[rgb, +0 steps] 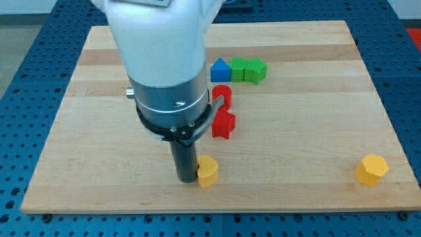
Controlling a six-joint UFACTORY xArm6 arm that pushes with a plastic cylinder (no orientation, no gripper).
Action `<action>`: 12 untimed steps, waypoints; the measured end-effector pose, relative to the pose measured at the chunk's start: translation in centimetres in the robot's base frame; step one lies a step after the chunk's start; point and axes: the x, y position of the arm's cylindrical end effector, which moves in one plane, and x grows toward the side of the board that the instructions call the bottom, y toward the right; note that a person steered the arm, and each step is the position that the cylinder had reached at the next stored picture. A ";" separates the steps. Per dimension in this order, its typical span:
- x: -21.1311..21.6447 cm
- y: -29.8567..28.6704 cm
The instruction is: Move the yellow heart closer to the yellow hexagon
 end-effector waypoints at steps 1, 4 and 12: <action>0.0 2.1; 0.4 9.3; 1.6 19.7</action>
